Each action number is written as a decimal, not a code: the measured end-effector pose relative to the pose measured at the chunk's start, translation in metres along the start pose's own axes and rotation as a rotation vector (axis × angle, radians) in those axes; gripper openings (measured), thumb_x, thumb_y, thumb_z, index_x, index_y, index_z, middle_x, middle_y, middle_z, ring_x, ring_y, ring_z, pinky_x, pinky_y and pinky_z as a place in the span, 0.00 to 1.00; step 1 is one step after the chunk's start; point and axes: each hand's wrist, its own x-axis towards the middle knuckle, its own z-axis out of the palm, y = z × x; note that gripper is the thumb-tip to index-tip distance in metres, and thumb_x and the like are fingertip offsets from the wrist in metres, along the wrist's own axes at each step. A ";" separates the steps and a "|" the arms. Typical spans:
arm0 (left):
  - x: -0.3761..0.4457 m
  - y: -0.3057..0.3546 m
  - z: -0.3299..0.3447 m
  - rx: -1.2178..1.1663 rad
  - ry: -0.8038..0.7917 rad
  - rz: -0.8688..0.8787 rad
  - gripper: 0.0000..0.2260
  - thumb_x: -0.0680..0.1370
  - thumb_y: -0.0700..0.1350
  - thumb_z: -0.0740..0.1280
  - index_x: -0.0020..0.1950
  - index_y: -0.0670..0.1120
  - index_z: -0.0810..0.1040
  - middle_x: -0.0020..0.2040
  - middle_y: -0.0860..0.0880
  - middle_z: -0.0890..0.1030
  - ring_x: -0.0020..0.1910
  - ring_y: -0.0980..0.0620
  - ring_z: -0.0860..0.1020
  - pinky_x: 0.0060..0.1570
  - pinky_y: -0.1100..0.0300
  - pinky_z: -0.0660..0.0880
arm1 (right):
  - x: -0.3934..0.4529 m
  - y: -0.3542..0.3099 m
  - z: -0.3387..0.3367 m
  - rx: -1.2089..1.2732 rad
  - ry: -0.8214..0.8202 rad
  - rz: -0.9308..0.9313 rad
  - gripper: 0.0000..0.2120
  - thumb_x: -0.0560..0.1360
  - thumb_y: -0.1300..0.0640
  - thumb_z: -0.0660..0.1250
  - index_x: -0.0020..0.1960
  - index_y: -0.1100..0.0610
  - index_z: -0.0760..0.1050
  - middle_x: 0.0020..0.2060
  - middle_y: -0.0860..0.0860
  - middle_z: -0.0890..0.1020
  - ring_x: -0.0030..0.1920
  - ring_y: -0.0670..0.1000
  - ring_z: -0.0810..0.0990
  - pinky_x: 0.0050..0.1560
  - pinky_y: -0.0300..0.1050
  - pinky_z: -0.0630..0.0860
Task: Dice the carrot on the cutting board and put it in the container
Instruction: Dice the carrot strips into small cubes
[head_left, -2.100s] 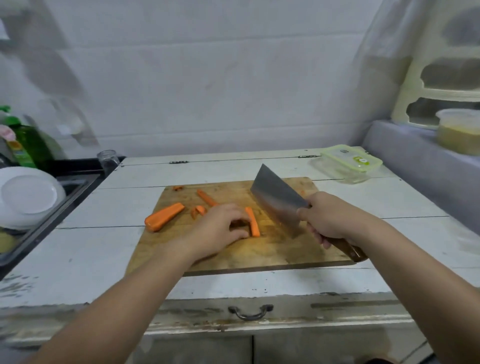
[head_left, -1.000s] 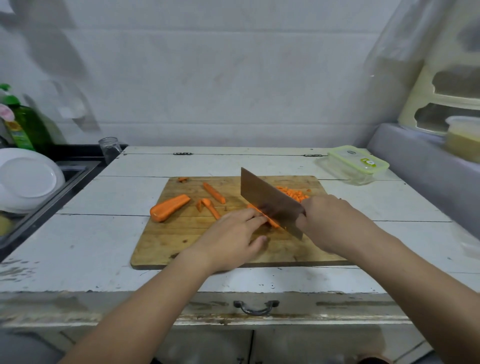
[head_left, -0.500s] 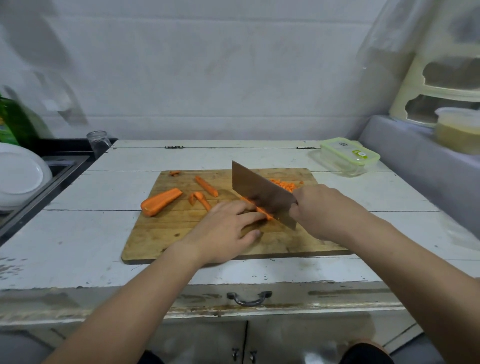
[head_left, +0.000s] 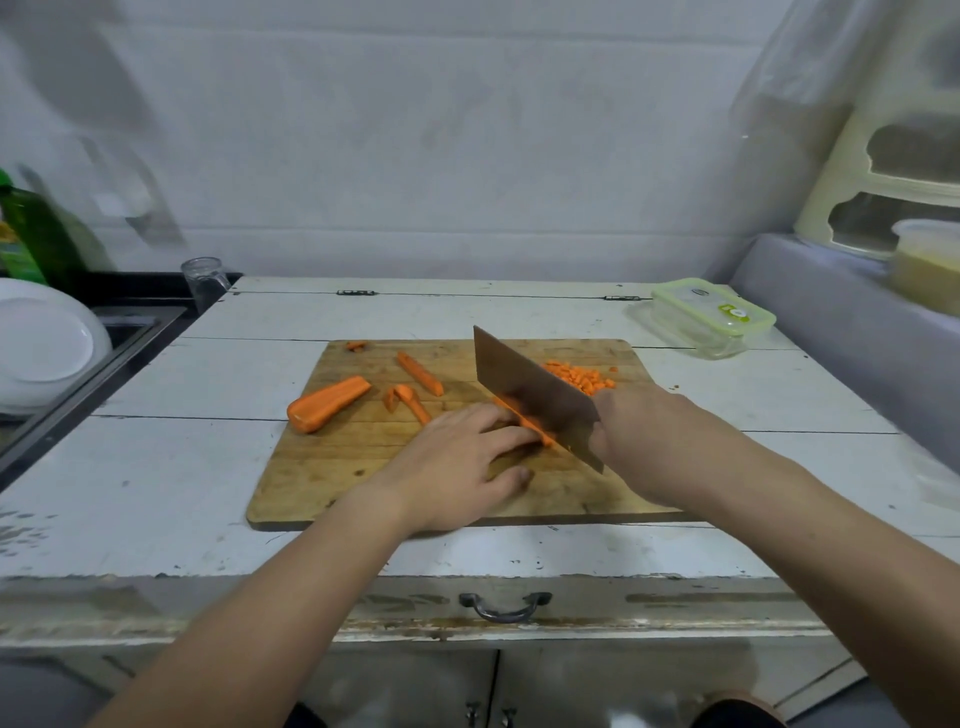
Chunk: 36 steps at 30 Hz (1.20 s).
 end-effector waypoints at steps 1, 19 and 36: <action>0.000 -0.001 0.000 -0.002 0.002 0.002 0.22 0.83 0.62 0.56 0.76 0.61 0.68 0.74 0.59 0.68 0.73 0.58 0.63 0.73 0.52 0.62 | 0.000 0.001 0.001 0.006 -0.003 -0.004 0.09 0.84 0.56 0.57 0.48 0.56 0.72 0.39 0.52 0.74 0.40 0.54 0.73 0.42 0.46 0.72; 0.007 -0.006 0.004 0.021 -0.009 0.029 0.23 0.81 0.62 0.58 0.75 0.59 0.69 0.74 0.55 0.69 0.73 0.52 0.66 0.71 0.49 0.66 | 0.041 -0.023 0.005 0.099 -0.009 0.072 0.11 0.81 0.59 0.60 0.40 0.54 0.65 0.38 0.52 0.73 0.40 0.56 0.73 0.41 0.47 0.70; -0.021 0.006 0.002 0.081 0.214 -0.169 0.17 0.83 0.54 0.55 0.55 0.48 0.82 0.49 0.54 0.74 0.49 0.53 0.76 0.46 0.56 0.76 | 0.015 0.012 -0.002 0.311 0.054 0.125 0.10 0.82 0.54 0.57 0.41 0.49 0.68 0.37 0.50 0.75 0.38 0.52 0.74 0.36 0.47 0.70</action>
